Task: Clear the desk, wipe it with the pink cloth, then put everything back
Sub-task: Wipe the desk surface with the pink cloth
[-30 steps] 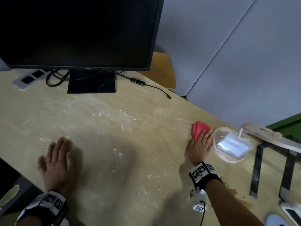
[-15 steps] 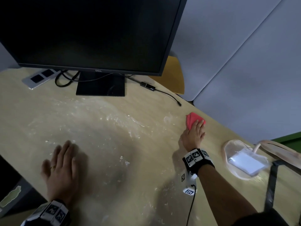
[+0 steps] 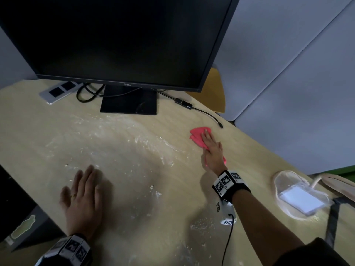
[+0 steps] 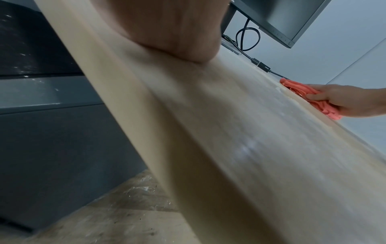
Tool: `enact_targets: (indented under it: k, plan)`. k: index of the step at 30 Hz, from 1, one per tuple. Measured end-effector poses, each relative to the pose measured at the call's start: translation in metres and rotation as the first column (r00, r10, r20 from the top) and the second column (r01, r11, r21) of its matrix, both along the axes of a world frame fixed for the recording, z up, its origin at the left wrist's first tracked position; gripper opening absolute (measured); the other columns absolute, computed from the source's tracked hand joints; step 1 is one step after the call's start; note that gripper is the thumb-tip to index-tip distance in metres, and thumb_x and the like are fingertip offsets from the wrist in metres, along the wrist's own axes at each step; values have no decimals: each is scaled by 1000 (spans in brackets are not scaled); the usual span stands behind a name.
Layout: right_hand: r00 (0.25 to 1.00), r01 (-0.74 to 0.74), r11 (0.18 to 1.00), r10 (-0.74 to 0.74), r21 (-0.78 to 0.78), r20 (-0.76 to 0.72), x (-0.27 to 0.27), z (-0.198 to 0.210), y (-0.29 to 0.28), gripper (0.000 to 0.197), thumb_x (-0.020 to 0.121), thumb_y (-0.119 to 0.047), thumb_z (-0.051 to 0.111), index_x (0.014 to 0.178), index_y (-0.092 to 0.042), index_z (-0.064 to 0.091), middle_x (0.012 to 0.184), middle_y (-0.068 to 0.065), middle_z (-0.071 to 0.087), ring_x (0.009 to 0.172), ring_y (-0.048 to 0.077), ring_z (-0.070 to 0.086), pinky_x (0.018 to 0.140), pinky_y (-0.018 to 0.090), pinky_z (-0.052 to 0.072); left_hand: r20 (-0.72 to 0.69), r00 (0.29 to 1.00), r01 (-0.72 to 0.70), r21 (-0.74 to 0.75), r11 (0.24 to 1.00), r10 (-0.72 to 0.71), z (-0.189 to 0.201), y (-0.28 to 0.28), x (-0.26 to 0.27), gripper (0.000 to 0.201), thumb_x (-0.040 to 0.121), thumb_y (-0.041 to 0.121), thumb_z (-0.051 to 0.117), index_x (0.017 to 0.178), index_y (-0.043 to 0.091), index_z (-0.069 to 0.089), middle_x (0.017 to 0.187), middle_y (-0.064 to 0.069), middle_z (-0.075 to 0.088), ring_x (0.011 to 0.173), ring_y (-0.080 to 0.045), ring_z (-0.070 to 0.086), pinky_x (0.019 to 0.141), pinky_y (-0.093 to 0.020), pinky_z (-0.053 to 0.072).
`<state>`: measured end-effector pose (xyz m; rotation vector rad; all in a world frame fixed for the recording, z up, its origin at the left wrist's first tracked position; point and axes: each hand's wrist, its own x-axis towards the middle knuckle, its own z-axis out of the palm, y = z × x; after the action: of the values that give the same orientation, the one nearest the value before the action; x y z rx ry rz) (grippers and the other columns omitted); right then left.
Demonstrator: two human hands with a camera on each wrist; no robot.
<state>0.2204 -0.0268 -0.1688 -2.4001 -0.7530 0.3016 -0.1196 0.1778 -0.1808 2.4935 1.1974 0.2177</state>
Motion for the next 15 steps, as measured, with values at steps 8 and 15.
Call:
enact_targets:
  k: [8,15]
  plan:
    - [993,-121,993,121,11,-2,-48,-3,-9,59,88,3,38,142,-22,38,153,-5,26,144,11,16,117,45,7,-13,1000,-8,-3,1000,8,2,-2,-1,57,92,42,15,146,29,30,157,12,22,146,-12,14,115,-42,6]
    - [974,-223,973,225,-50,20,-93,-11,-25,66,85,4,40,143,-26,35,151,-17,18,145,8,14,119,44,7,-27,999,17,0,1000,-17,-1,0,-3,59,92,43,12,148,28,26,158,10,19,146,-13,13,115,-46,5]
